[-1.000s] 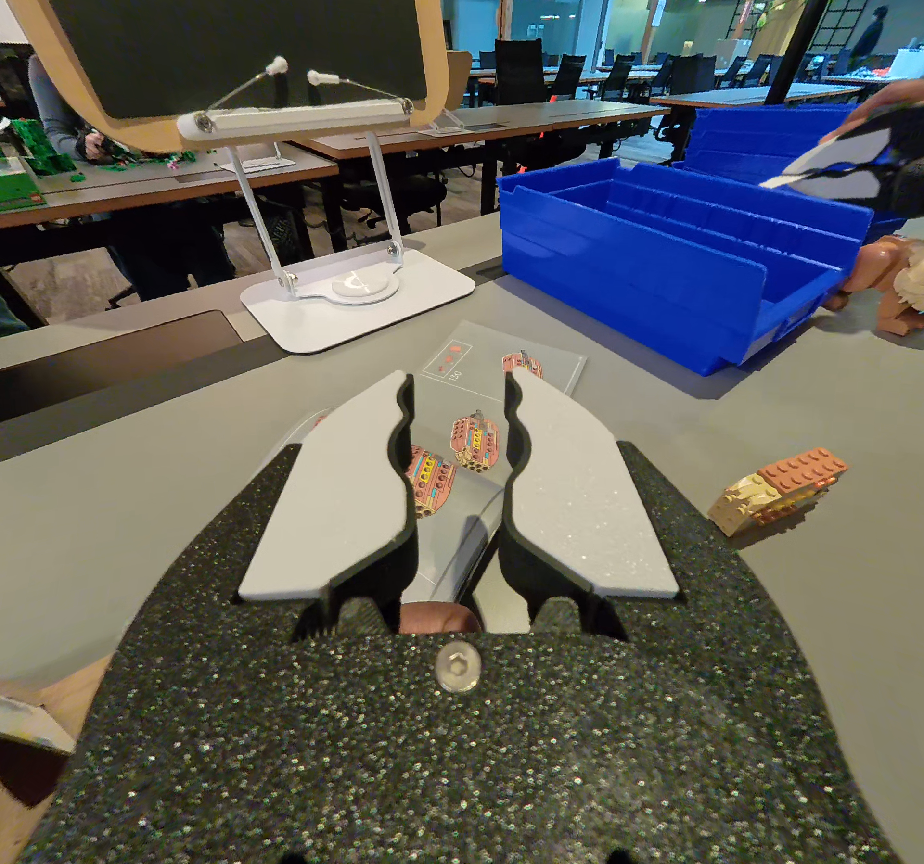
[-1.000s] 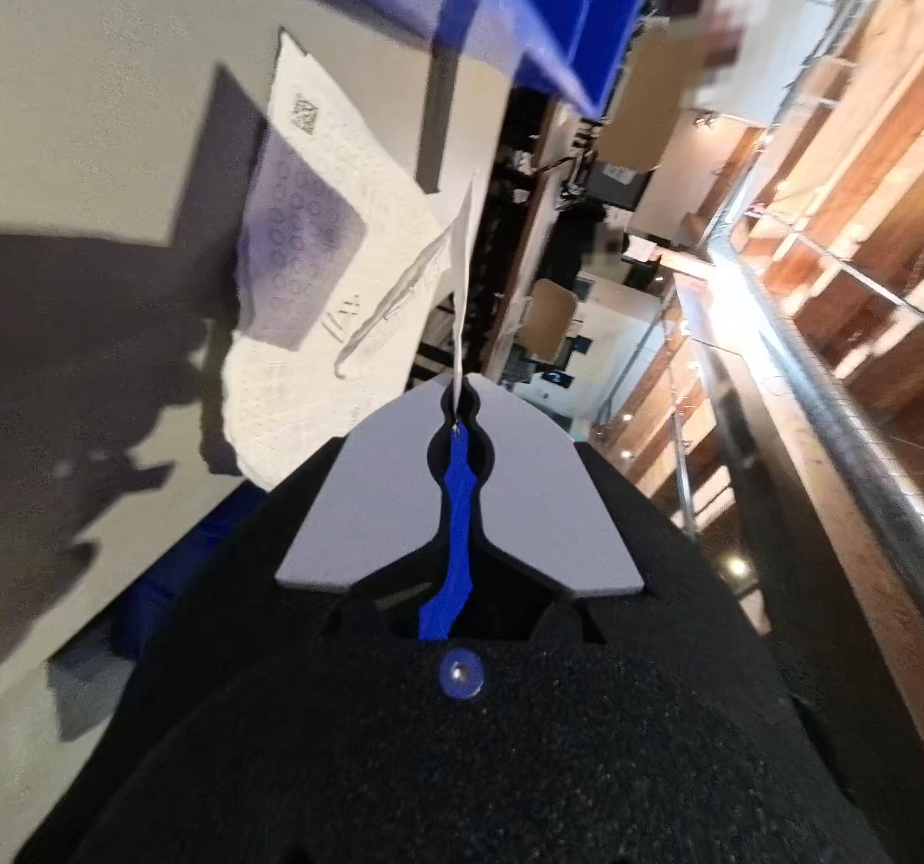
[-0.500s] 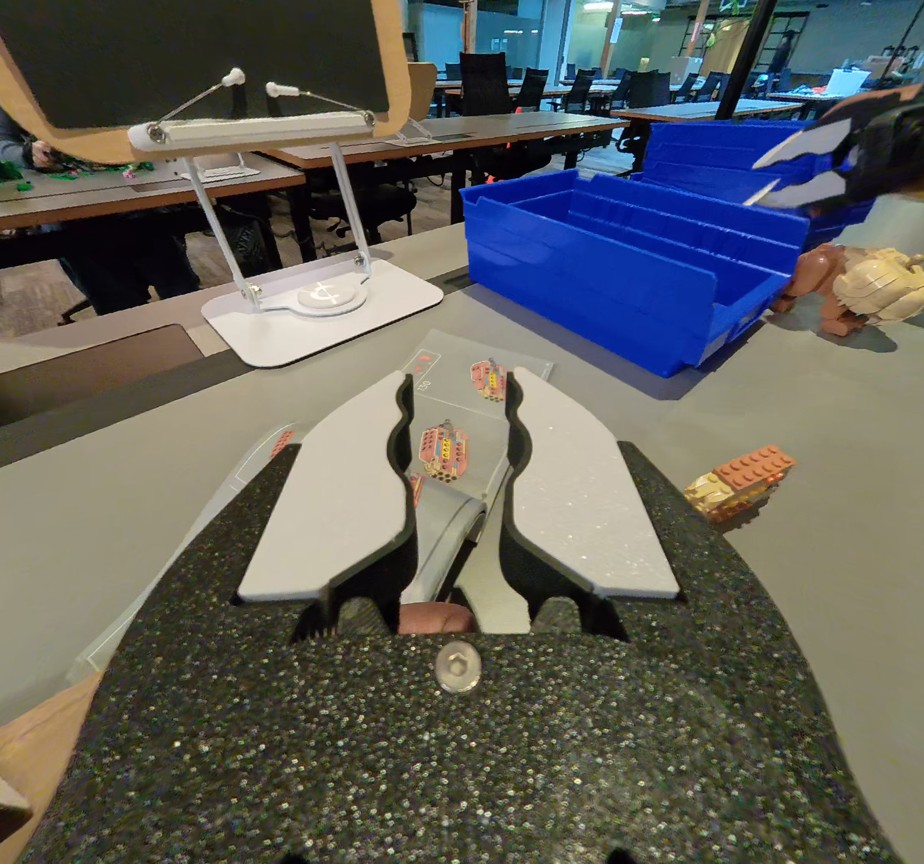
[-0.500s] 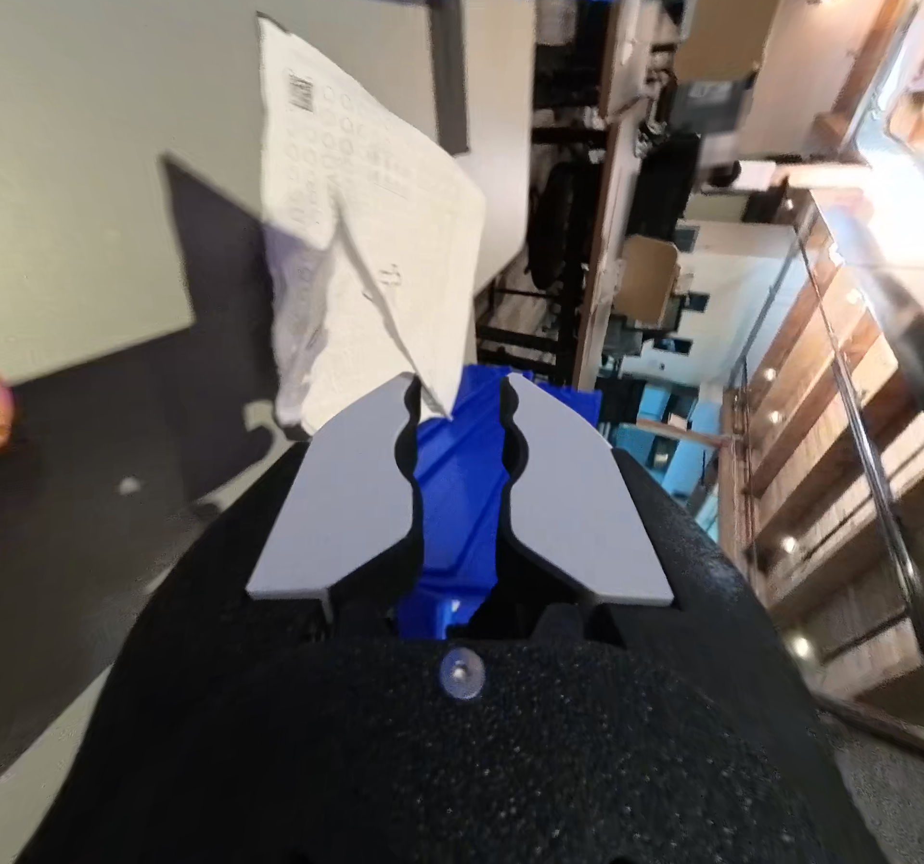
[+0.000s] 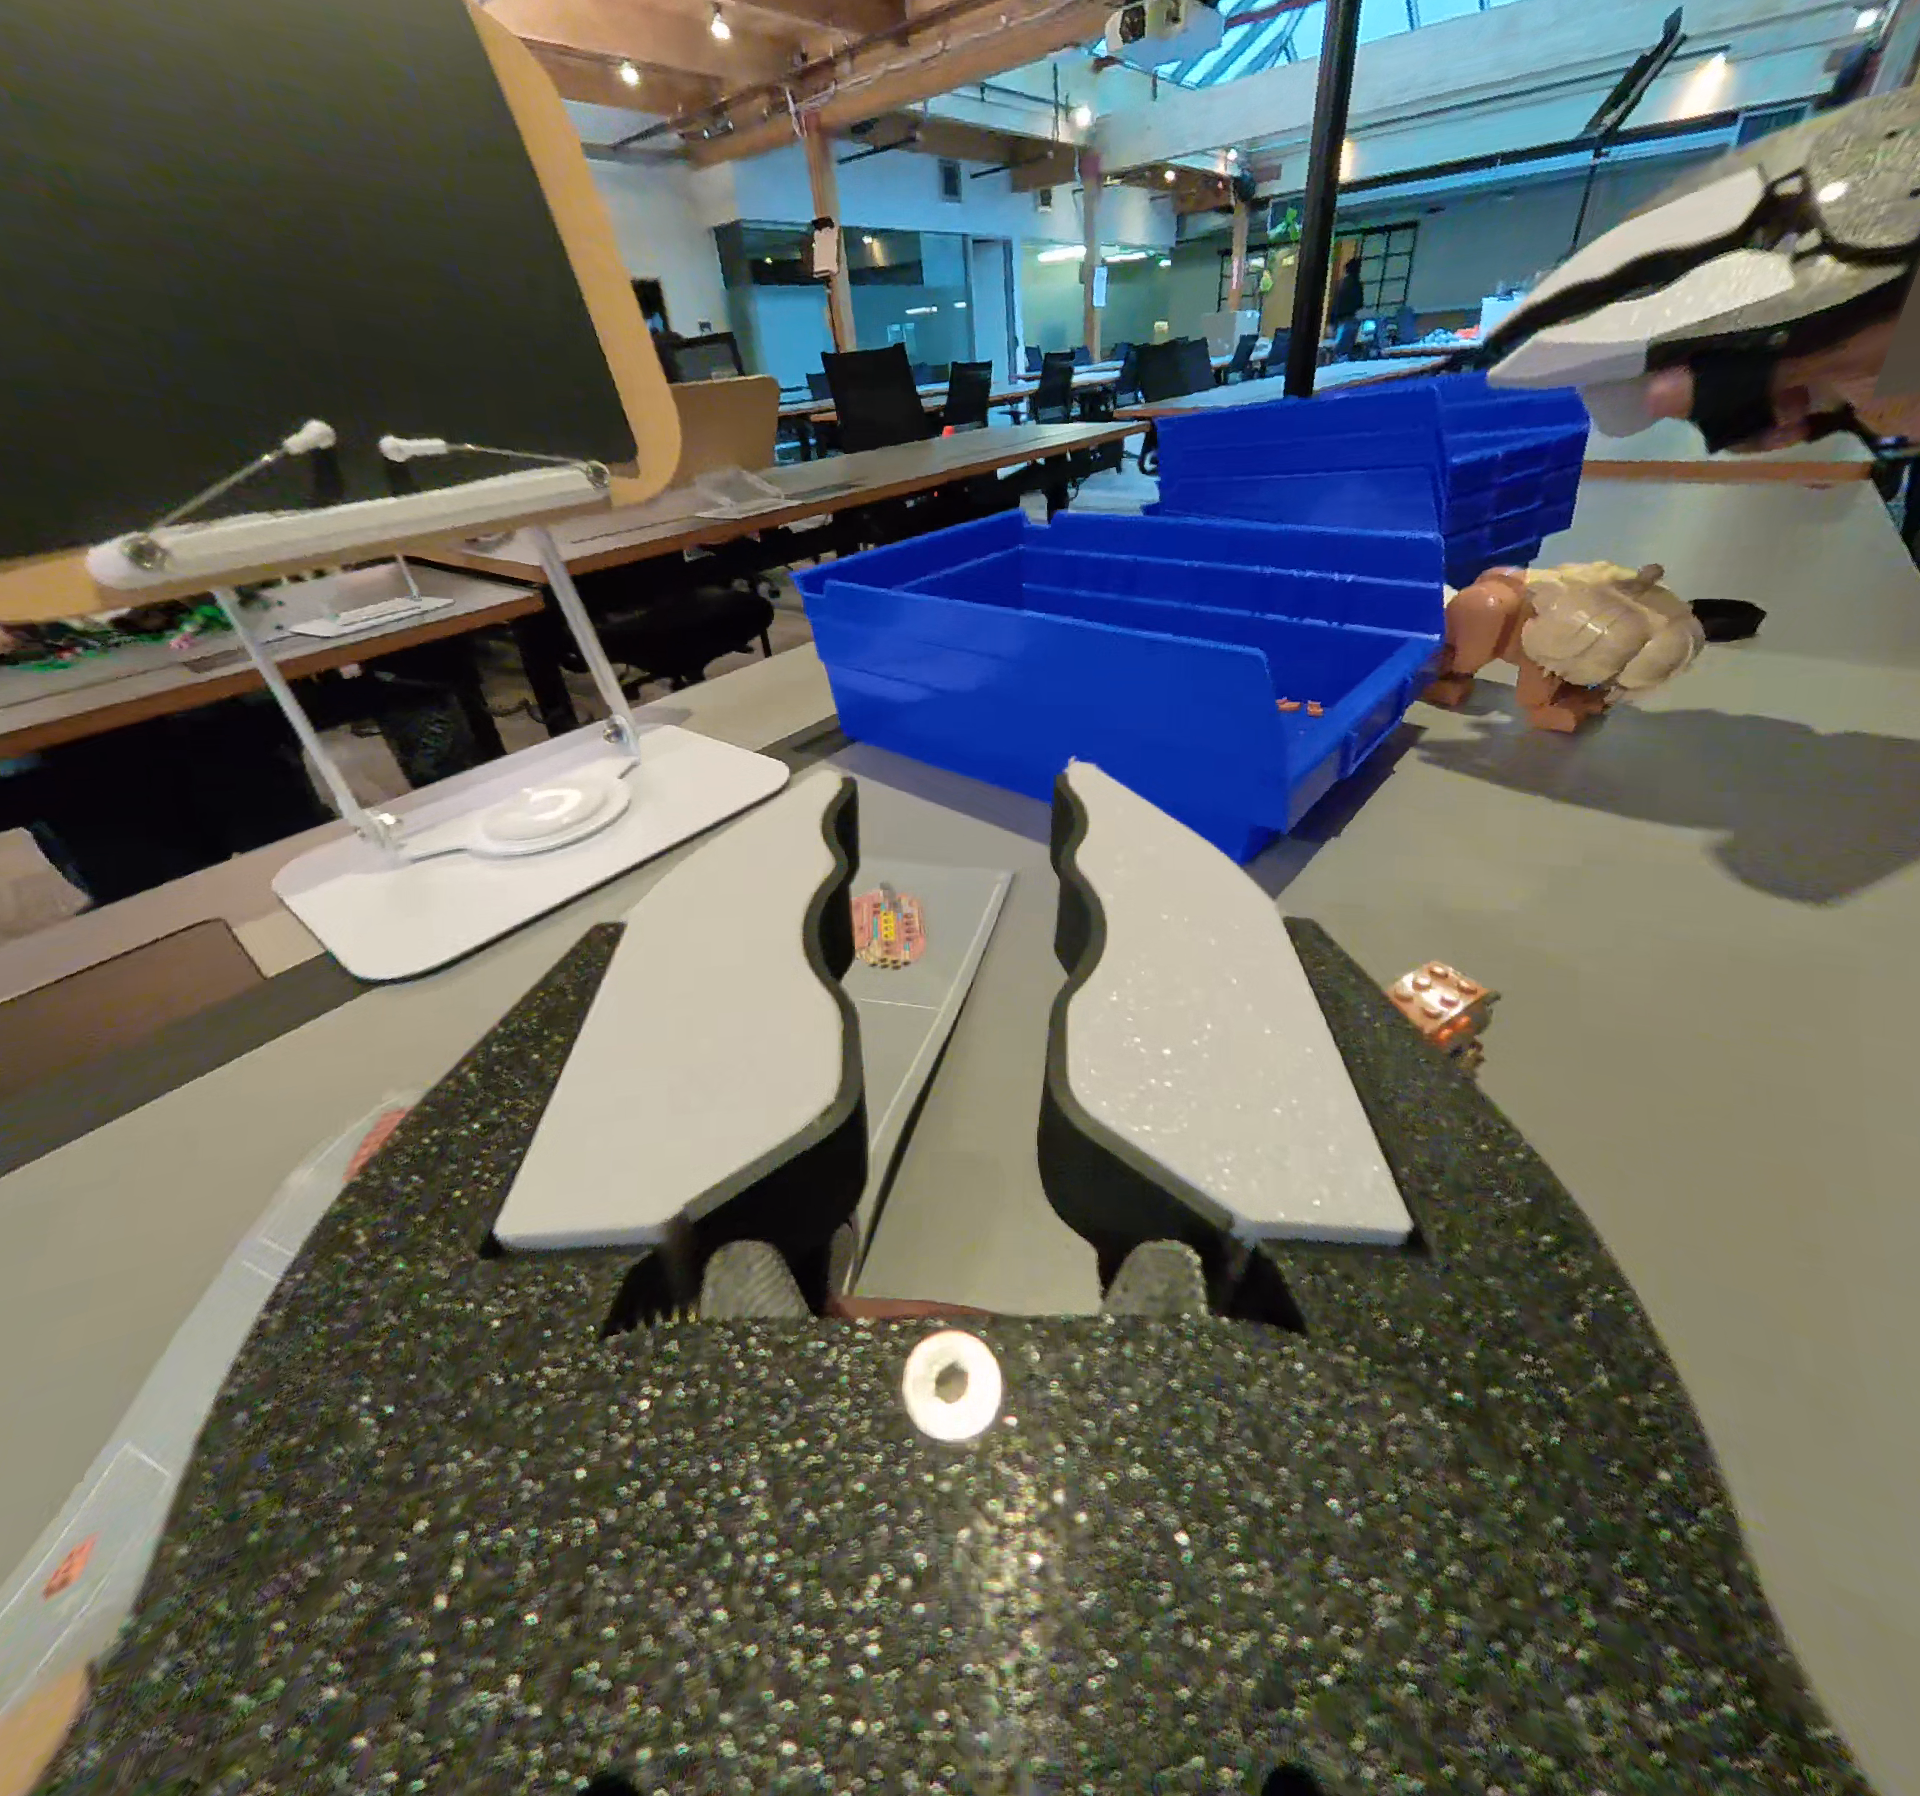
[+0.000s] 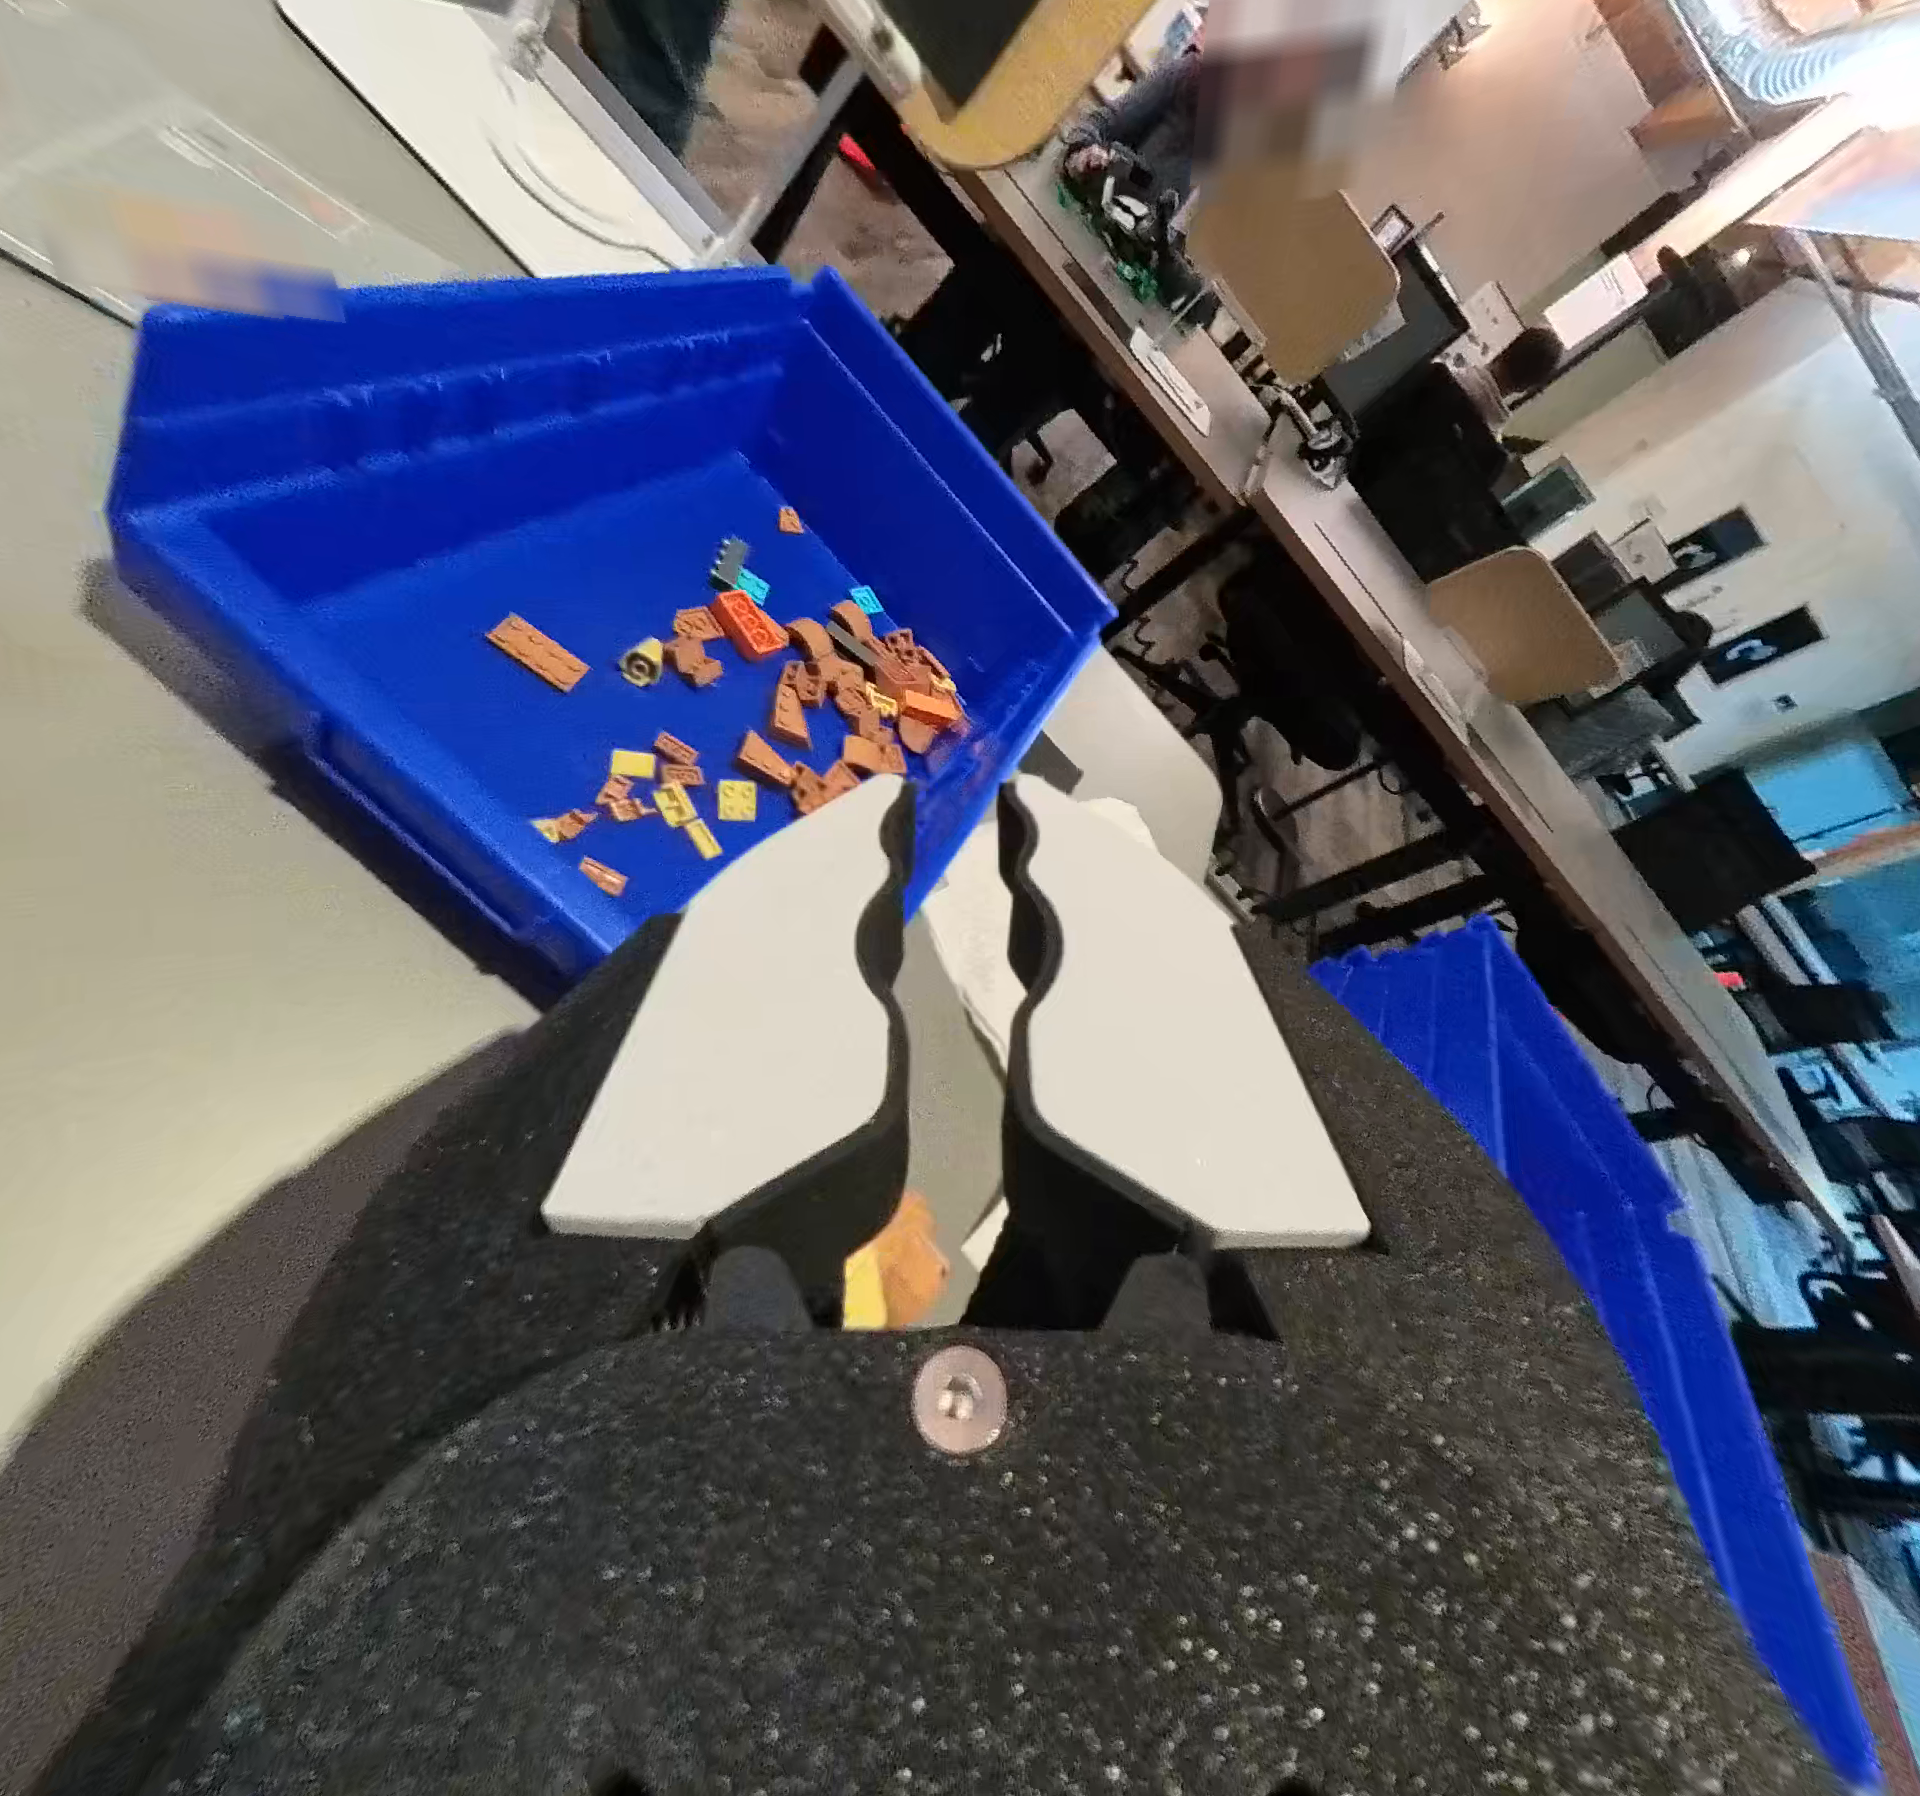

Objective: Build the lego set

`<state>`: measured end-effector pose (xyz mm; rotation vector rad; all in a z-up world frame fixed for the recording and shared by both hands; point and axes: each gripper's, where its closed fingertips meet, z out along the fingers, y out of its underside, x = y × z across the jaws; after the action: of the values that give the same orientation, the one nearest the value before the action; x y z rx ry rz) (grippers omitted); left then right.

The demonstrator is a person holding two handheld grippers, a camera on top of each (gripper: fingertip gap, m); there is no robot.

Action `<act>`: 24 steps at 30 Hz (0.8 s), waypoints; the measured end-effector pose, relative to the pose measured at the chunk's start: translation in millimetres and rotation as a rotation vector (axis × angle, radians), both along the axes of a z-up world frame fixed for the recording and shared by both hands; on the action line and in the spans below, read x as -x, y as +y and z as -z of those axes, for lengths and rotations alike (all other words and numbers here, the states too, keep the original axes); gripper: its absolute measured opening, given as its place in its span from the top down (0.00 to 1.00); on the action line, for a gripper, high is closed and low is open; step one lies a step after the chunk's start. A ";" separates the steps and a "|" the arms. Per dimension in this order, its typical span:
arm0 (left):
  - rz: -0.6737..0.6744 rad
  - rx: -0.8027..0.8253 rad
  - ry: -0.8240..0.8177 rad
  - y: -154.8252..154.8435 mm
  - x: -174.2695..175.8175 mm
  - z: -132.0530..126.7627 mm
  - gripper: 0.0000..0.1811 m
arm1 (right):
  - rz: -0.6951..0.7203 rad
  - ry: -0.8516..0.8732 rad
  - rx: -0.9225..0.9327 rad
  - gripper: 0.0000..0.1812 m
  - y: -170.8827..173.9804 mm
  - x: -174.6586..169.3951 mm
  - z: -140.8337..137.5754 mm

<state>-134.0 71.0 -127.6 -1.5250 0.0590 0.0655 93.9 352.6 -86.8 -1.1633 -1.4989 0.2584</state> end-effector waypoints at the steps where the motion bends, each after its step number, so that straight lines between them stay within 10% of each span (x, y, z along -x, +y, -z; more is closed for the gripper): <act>1: 0.001 0.012 0.004 1.6 -1.3 3.2 0.80 | 0.025 -0.002 -0.002 0.92 6.2 -5.5 1.2; 8: -0.001 0.031 0.002 4.3 -2.8 6.3 0.80 | 0.239 -0.040 0.168 0.88 87.2 -99.2 33.1; 15: -0.009 0.026 -0.015 4.3 0.3 5.8 0.81 | 0.527 -0.291 0.186 0.90 159.7 -158.7 129.2; 24: -0.020 0.029 -0.012 5.2 1.3 9.3 0.81 | 0.638 -0.361 0.219 0.96 210.9 -134.9 175.0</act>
<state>-135.3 76.2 -136.8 -1.5546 0.0358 0.0718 228.8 563.5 -261.8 -1.8728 -1.3360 -0.2418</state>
